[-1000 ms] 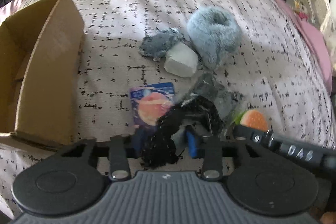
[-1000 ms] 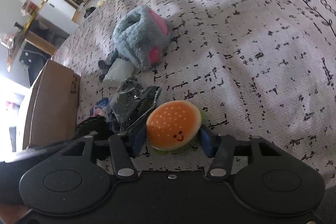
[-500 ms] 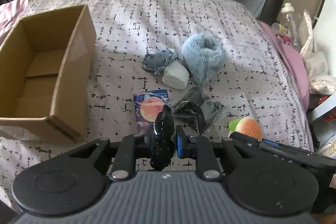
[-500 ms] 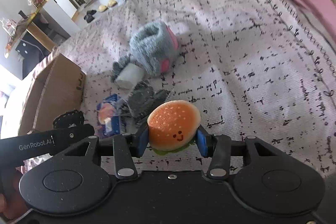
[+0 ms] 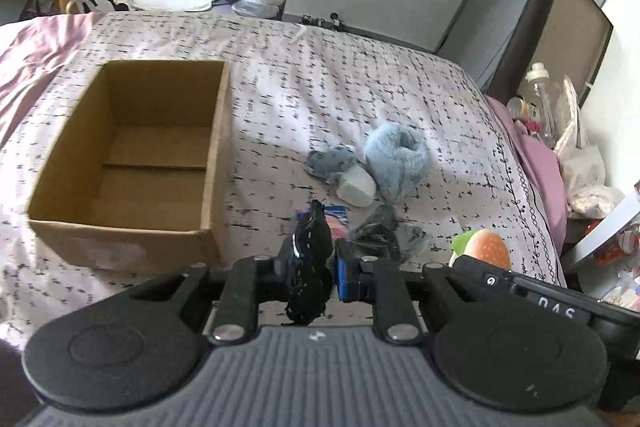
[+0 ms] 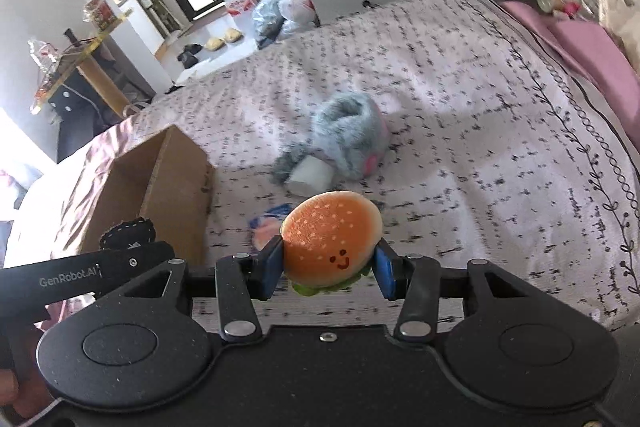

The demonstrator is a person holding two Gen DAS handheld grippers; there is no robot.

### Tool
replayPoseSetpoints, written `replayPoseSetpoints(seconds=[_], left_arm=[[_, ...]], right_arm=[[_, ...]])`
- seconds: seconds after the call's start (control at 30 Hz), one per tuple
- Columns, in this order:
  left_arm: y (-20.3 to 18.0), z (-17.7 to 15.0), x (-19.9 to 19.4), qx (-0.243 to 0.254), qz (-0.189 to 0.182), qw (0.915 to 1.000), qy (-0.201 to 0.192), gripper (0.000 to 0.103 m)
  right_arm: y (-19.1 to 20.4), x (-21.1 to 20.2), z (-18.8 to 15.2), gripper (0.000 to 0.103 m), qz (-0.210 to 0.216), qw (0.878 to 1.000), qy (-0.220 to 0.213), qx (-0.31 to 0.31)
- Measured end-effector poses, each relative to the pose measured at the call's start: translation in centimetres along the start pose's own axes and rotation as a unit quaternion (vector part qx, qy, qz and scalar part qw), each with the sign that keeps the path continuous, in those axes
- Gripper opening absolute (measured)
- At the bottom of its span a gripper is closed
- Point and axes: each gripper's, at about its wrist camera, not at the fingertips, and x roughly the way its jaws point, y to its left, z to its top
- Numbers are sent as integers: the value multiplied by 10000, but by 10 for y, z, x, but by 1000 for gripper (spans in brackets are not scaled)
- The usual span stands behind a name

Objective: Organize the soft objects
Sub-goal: 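Carry the hamburger and black plush into the box and open both tools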

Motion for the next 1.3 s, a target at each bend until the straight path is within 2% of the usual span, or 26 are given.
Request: replayPoseSetpoints(seconds=[0.33,0.8,1.3], left_arm=[[44,1,-32,-290,51,9993,-211,19],[92,11,-60,-551,11,9976,-419,19],[146,26,-60,-951,65,9935,-629,19]], right_arm=[[46,-2,-1,46,99,9995,-138,-257],[90,-8,5,46,254,9987,-268,-342],[150,12,8,47,415,9961,-200,-753]])
